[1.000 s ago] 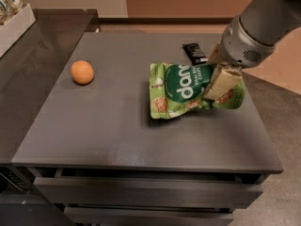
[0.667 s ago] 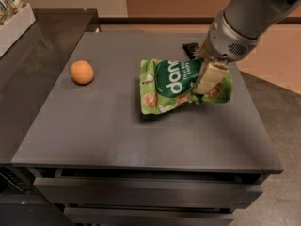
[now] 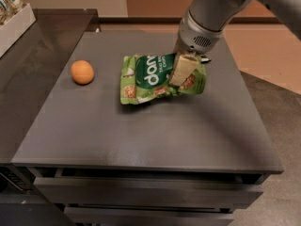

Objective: Move green rice chip bag near orange

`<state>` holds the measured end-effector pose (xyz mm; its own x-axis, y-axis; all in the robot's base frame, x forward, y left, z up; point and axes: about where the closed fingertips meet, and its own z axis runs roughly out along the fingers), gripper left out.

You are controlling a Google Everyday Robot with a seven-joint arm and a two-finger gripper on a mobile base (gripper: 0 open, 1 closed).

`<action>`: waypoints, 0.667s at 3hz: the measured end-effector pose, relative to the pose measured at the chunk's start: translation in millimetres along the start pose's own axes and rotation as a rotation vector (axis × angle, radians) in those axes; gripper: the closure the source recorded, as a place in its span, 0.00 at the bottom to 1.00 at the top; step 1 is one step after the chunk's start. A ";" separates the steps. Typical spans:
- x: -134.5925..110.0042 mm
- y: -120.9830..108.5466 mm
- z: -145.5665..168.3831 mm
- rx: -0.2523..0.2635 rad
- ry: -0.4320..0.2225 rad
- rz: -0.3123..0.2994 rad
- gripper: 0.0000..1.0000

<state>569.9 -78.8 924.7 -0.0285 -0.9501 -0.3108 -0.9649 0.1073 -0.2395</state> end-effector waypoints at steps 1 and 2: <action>-20.8 -13.2 17.7 -0.007 0.004 0.011 1.00; -37.3 -26.2 34.9 -0.011 0.015 0.018 1.00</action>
Offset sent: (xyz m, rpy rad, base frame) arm 0.0579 0.0648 -0.0232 -0.0208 0.0268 -0.0277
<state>605.3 -35.9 910.5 -0.0492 -0.9523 -0.3012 -0.9672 0.1207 -0.2236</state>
